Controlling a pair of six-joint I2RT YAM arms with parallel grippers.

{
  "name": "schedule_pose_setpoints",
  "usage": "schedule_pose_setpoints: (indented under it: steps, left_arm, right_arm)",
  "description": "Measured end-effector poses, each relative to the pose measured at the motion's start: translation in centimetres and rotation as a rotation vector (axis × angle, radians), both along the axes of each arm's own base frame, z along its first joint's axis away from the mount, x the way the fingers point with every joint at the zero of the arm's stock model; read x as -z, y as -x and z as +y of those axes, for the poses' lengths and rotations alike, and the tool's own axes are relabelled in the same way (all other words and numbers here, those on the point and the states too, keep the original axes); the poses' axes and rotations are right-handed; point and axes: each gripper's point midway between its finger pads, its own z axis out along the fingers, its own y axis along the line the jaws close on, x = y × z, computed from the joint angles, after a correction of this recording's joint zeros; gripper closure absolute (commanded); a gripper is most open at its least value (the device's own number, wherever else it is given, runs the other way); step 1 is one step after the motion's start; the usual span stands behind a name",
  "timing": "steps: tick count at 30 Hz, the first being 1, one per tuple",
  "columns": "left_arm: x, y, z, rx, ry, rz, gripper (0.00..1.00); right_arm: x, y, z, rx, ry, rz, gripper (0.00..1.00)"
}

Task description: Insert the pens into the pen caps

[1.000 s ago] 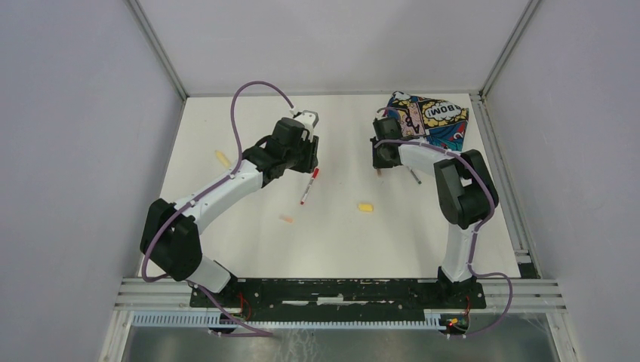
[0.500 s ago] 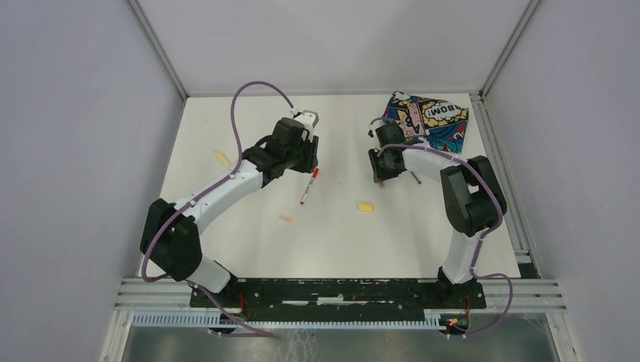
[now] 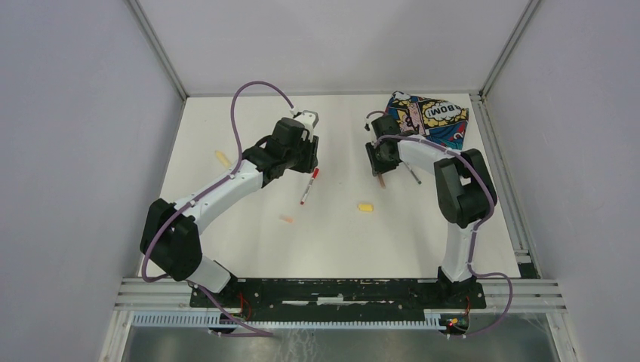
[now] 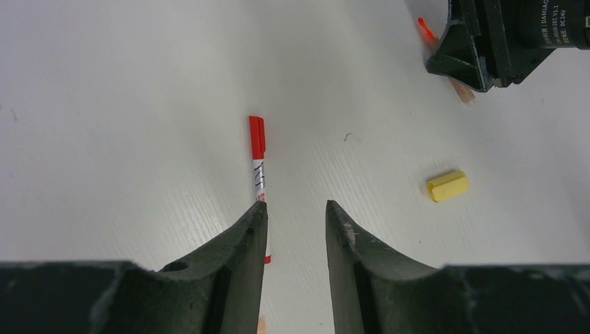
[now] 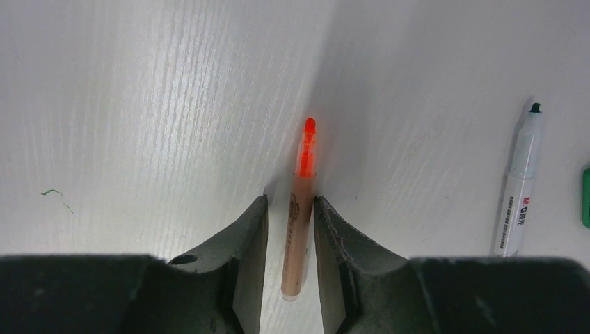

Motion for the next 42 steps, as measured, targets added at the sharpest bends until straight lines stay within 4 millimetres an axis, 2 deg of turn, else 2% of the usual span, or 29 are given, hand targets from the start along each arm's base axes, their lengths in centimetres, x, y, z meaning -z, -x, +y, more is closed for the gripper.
schedule_pose_setpoints:
  steps: [4,11,17,19,23,25,30,34,36,38,42]
  left_arm:
    - [0.0,0.0,0.0,0.000,0.000,0.000,0.57]
    - [0.0,0.0,0.0,0.000,0.000,0.000,0.57]
    - [-0.1,0.0,0.0,0.002,0.003,-0.001,0.57]
    - [-0.2,0.2,-0.2,0.011,0.014,-0.005,0.56]
    - [-1.1,1.3,-0.4,0.051,0.071,-0.034,0.54]
    - [-2.2,1.9,-0.8,0.079,0.116,-0.065,0.54]
    - [-6.3,3.5,-1.7,0.169,0.264,-0.208,0.53]
    - [-10.2,4.5,-2.1,0.223,0.357,-0.328,0.53]
    - [-12.1,4.7,-2.4,0.246,0.396,-0.383,0.53]
    - [-13.1,4.8,-2.7,0.267,0.420,-0.413,0.53]
    - [-14.1,4.9,-3.5,0.309,0.454,-0.445,0.52]
  right_arm:
    - [0.0,-0.6,-0.1,0.002,0.001,-0.002,0.67]
    - [0.0,-1.2,-0.2,-0.005,0.015,-0.008,0.81]
    - [-0.1,-1.4,-0.6,0.003,0.021,-0.023,0.86]
    - [-0.2,-1.1,-0.7,0.003,0.016,-0.032,0.87]
    - [-1.0,1.0,-0.7,-0.008,-0.028,-0.049,0.87]
    - [-2.4,1.8,-0.3,-0.016,-0.084,-0.087,0.87]
    - [-9.2,2.1,2.0,-0.048,-0.286,-0.281,0.86]
    - [-13.8,2.6,3.8,-0.077,-0.457,-0.410,0.86]
    - [-15.2,3.1,4.6,-0.081,-0.537,-0.446,0.87]
    - [-16.4,3.8,5.3,-0.075,-0.632,-0.479,0.87]
    - [-18.5,5.4,6.1,-0.041,-0.808,-0.528,0.88]
